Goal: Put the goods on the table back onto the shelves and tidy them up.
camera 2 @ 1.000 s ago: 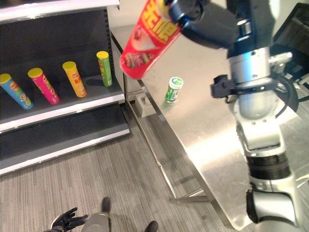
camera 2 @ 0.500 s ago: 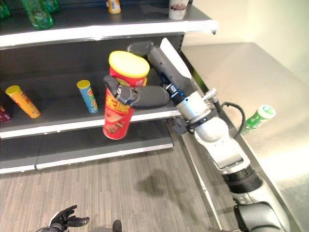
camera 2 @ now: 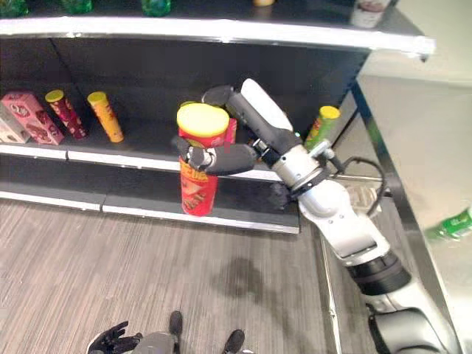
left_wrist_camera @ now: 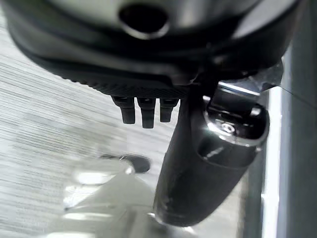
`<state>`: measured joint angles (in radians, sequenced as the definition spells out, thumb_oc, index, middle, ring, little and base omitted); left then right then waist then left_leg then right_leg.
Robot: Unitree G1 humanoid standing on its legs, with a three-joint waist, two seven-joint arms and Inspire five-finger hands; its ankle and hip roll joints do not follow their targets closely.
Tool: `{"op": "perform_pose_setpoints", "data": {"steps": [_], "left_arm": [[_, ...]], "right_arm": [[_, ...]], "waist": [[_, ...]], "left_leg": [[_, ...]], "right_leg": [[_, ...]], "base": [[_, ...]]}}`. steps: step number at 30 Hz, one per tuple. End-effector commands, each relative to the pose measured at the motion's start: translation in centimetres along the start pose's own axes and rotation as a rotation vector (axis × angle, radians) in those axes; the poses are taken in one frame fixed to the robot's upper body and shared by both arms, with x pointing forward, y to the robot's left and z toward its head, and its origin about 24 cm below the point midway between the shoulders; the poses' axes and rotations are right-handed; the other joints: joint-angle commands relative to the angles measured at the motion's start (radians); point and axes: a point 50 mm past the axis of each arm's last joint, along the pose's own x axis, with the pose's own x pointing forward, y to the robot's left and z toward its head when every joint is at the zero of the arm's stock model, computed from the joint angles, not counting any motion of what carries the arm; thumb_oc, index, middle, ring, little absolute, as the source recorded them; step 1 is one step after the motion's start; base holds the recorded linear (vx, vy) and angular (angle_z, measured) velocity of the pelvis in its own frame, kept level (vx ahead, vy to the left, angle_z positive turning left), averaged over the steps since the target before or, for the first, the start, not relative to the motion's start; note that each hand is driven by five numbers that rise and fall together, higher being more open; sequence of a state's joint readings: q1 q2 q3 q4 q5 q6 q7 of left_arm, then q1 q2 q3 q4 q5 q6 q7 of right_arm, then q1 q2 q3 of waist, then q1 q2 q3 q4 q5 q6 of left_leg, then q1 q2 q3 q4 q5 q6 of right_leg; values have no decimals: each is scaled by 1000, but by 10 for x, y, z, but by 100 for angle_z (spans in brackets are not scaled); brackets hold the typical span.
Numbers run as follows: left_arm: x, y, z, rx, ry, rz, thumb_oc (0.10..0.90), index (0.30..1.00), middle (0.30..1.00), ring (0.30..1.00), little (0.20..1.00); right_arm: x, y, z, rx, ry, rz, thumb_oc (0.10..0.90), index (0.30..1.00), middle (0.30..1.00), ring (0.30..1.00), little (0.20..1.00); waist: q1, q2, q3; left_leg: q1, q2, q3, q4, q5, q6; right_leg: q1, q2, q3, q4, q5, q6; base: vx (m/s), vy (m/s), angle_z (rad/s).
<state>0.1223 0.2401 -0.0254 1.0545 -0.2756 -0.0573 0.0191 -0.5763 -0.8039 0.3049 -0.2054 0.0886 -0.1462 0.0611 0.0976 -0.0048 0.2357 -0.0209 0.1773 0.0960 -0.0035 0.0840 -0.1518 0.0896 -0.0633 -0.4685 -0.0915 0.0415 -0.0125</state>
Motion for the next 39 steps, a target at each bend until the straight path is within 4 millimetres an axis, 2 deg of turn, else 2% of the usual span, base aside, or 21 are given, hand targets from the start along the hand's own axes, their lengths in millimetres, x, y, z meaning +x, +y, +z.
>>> {"op": "perform_pose_setpoints", "data": {"steps": [1, 3, 5, 7, 9, 12, 13, 14, 15, 16, 17, 18, 19, 21, 22, 25, 27, 29, 32, 35, 39], "left_arm": [[0, 7, 14, 40, -67, 15, 800, 900, 900, 900, 900], [0, 8, 14, 55, -72, 17, 800, 900, 900, 900, 900], [0, 7, 19, 84, -89, 4, 800, 900, 900, 900, 900], [0, 6, 17, 113, -82, -3, 800, 900, 900, 900, 900], [1, 7, 21, 145, -84, -5, 800, 900, 900, 900, 900], [2, 12, 29, 224, -107, 2, 800, 900, 900, 900, 900], [1, 16, 29, 223, -107, 13, 800, 900, 900, 900, 900], [1, 20, 29, 210, -106, 22, 800, 900, 900, 900, 900], [1, 22, 29, 203, -104, 33, 800, 900, 900, 900, 900], [1, 22, 29, 203, -104, 34, 800, 900, 900, 900, 900], [1, 26, 26, 188, -87, 43, 800, 900, 900, 900, 900], [0, 27, 23, 173, -76, 50, 800, 900, 900, 900, 900], [0, 28, 18, 162, -61, 56, 800, 900, 900, 900, 900], [0, 27, 16, 146, -55, 56, 800, 900, 900, 900, 900], [0, 26, 16, 132, -51, 61, 800, 900, 900, 900, 900], [0, 17, 15, 112, -61, 36, 800, 900, 900, 900, 900], [0, 13, 13, 98, -62, 30, 800, 900, 900, 900, 900], [1, 5, 22, 106, -93, 2, 800, 900, 900, 900, 900], [1, -1, 27, 104, -115, -14, 800, 900, 900, 900, 900], [0, -1, 28, 81, -121, -11, 800, 900, 900, 900, 900], [0, -1, 27, 81, -119, -10, 800, 900, 900, 900, 900]], "right_arm": [[13, -35, 34, -27, -194, -184, 400, 300, 300, 300, 300], [11, -36, 30, -32, -171, -197, 400, 300, 300, 300, 300], [4, -39, 24, -49, -137, -210, 400, 300, 300, 300, 300], [-1, -39, 20, -65, -106, -227, 400, 300, 300, 300, 300], [-4, -36, 17, -73, -89, -241, 400, 300, 300, 300, 300], [2, -29, 19, -53, -109, -248, 400, 300, 300, 300, 300], [7, -26, 19, -51, -116, -245, 400, 300, 300, 300, 300], [7, -26, 20, -47, -121, -246, 400, 300, 300, 300, 300], [7, -25, 17, -39, -109, -244, 400, 300, 300, 300, 300], [7, -25, 18, -39, -110, -244, 400, 300, 300, 300, 300], [3, -26, 14, -44, -88, -240, 400, 300, 300, 300, 300], [2, -26, 13, -38, -88, -242, 400, 300, 300, 300, 300], [4, -24, 15, -17, -101, -237, 400, 300, 300, 300, 300], [5, -23, 15, -14, -104, -229, 400, 300, 300, 300, 300], [4, -24, 14, -26, -102, -225, 400, 300, 300, 300, 300], [3, -21, 16, -19, -104, -220, 400, 300, 300, 300, 300], [4, -21, 15, -23, -103, -232, 400, 300, 300, 300, 300], [-1, -26, 15, -52, -104, -273, 400, 300, 300, 300, 300], [2, -24, 17, -65, -118, -290, 400, 300, 300, 300, 300], [3, -26, 17, -91, -111, -302, 400, 300, 300, 300, 300], [3, -25, 17, -91, -110, -301, 400, 300, 300, 300, 300]], "waist": [[-8, -15, -63], [-15, 5, -70], [-37, 30, -81], [-37, 45, -100], [-41, 35, -102], [-36, 27, -82], [-22, 33, -72], [-23, 43, -69], [-37, 45, -59], [-35, 44, -60], [-61, 51, -51], [-64, 54, -47], [-55, 48, -44], [-55, 44, -42], [-63, 30, -33], [-58, 14, -39], [-46, 13, -46], [-48, 9, -15], [-25, 19, 28], [-25, 22, 21], [-21, 22, 23]], "left_leg": [[-41, 94, -2, -36, 71, -18], [-39, 146, -10, -81, 117, -45], [-37, 162, 40, -84, 114, -57], [-21, 126, 49, -84, 79, -51], [-8, 75, 58, -76, 46, -28], [19, -23, 91, -59, -12, 56], [48, -58, 132, -70, -25, 81], [68, -69, 128, -78, -48, 82], [70, -86, 137, -80, -38, 100], [69, -86, 139, -80, -38, 100], [86, -100, 118, -84, -43, 108], [92, -105, 113, -84, -45, 110], [98, -119, 123, -84, -56, 112], [101, -123, 127, -84, -64, 111], [111, -136, 122, -84, -82, 111], [113, -137, 116, -84, -82, 108], [107, -132, 120, -80, -78, 103], [1, -87, 114, 133, -134, 75], [-108, -61, 42, 313, -110, 41], [-135, -3, 29, 187, -59, 32], [-124, -2, 33, 176, -57, 30]], "right_leg": [[-18, -132, 80, 37, -11, 151], [-15, -151, 98, 42, -15, 167], [-1, -182, 91, 45, -7, 186], [16, -227, 93, 49, 14, 208], [17, -290, 97, 91, 43, 219], [-44, -403, 110, 219, 138, 211], [-56, -456, 57, 260, 160, 208], [-63, -457, 55, 299, 141, 207], [-86, -435, 66, 348, 128, 180], [-91, -437, 70, 354, 125, 179], [-151, -309, 172, 401, 46, 153], [-164, -250, 173, 384, 2, 141], [-165, -212, 125, 325, -8, 129], [-183, -177, 111, 287, 2, 128], [-217, -117, 122, 198, 30, 135], [-164, -94, 161, 126, 32, 136], [-147, -97, 129, 94, 38, 141], [-120, -85, 115, 83, 16, 119], [-93, -78, 98, 72, 2, 96], [-84, -89, 88, 51, -4, 115], [-80, -88, 92, 51, -6, 115]], "base": [[91, 317, -13], [111, 359, -26], [143, 434, -15], [207, 478, 4], [181, 427, 36], [106, 456, 33], [125, 468, -9], [84, 509, -35], [49, 282, -58], [67, 331, -28], [137, 238, 10], [213, 298, 36], [157, 130, 16], [108, 30, -11], [71, -17, -12], [156, -51, 5], [53, -66, -9], [5, -194, 1], [-18, -96, 44], [92, 63, 20], [94, 97, -11]]}}
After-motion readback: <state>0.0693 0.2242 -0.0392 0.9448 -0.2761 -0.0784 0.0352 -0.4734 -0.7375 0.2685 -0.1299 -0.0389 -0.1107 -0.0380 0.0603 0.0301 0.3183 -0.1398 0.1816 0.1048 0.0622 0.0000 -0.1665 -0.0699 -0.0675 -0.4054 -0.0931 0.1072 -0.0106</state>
